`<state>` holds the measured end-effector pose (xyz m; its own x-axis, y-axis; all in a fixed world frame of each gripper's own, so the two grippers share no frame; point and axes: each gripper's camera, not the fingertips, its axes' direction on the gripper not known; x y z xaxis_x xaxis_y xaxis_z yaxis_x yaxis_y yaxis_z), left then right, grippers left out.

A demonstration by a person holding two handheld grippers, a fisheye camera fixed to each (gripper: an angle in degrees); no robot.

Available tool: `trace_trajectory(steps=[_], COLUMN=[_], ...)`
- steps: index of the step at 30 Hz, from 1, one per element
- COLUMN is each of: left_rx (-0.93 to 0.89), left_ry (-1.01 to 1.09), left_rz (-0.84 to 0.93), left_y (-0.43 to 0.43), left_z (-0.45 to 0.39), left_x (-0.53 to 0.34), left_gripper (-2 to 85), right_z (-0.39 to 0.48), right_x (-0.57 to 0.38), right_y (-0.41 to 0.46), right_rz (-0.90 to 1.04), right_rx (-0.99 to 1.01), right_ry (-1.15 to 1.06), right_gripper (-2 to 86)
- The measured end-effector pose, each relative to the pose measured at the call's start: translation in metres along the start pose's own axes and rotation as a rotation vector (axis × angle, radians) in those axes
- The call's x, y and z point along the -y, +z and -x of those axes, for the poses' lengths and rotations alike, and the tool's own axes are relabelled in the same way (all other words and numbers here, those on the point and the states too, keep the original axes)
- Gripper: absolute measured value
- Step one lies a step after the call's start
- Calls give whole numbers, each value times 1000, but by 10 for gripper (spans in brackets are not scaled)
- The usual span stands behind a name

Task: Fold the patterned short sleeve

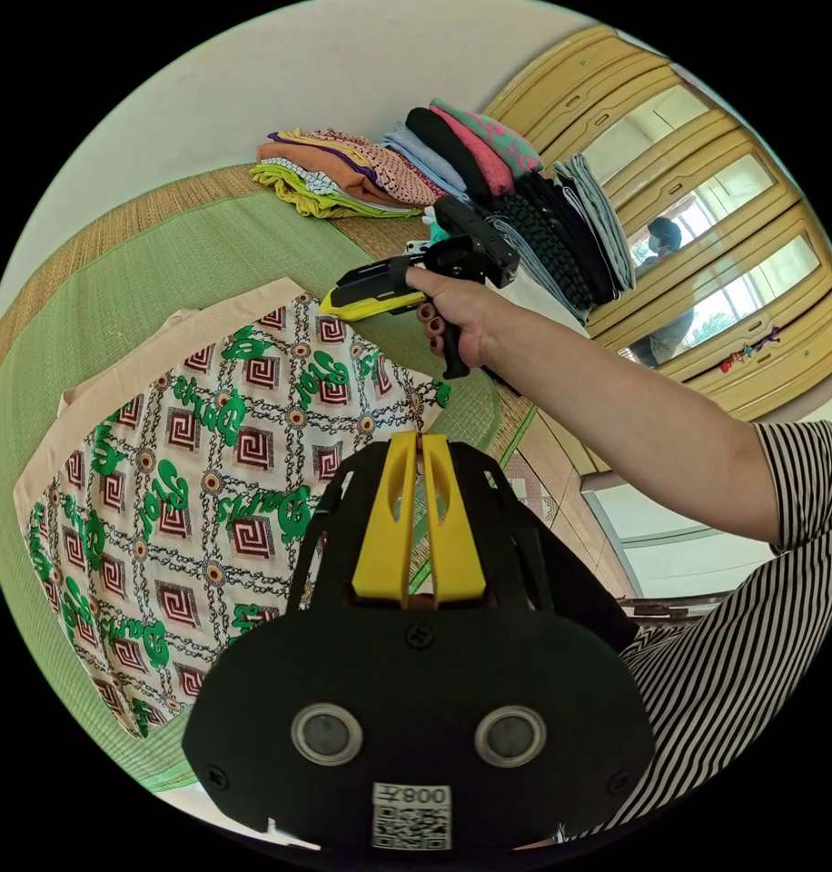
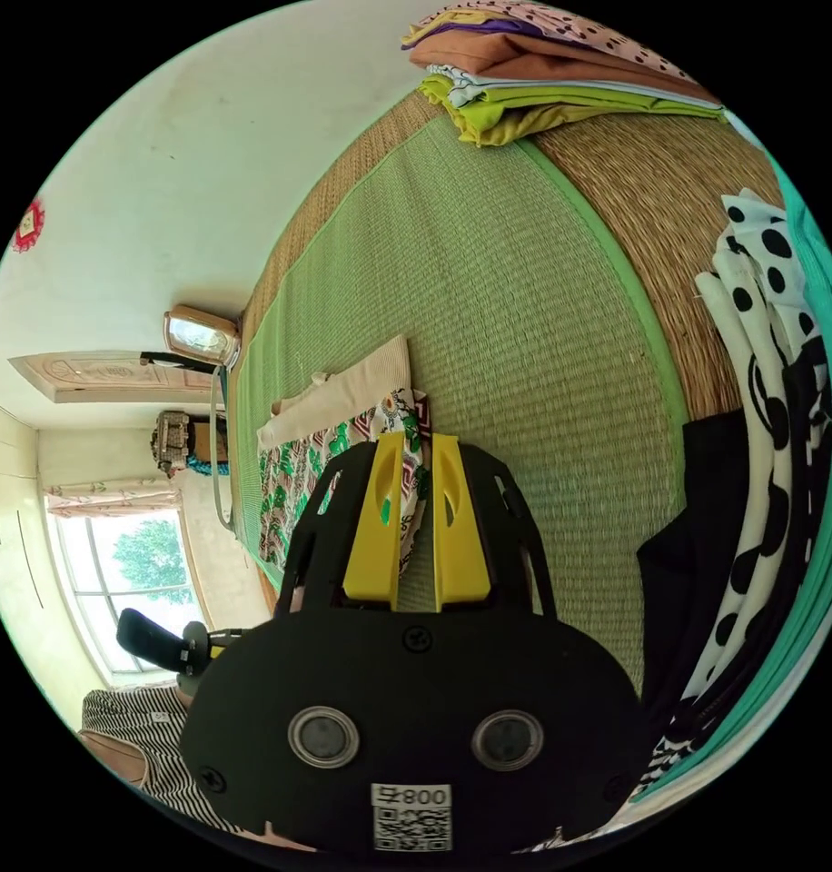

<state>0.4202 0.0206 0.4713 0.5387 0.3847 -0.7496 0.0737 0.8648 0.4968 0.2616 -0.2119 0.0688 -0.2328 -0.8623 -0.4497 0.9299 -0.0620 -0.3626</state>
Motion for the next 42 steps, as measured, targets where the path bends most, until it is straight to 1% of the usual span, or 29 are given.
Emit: trace_trajectory(steps=[13, 23, 28, 35, 38, 42], left_rx=[-48, -100, -151, -212, -201, -163], left_ry=[-7, -40, -107, -263, -352, -480], left_rz=[1, -52, -143, -323, -390, -438], left_y=[-29, -96, -152, -255, -296, -341], left_z=[28, 66, 98, 166, 200, 247], left_x=[-13, -47, -77, -152, -191, -248], left_gripper=[7, 7, 7, 7, 7, 7], right_z=[8, 27, 66, 138, 179, 234], right_x=[20, 13, 8, 4, 3, 2], right_y=[49, 66, 81, 121, 152, 212], right_rz=[7, -75, -120, -144, -126, -75], right_rx=[51, 112, 152, 209, 189, 146], right_ry=[-24, -36, -88, -190, -257, -345], right_gripper=[16, 8, 8, 9, 10, 10])
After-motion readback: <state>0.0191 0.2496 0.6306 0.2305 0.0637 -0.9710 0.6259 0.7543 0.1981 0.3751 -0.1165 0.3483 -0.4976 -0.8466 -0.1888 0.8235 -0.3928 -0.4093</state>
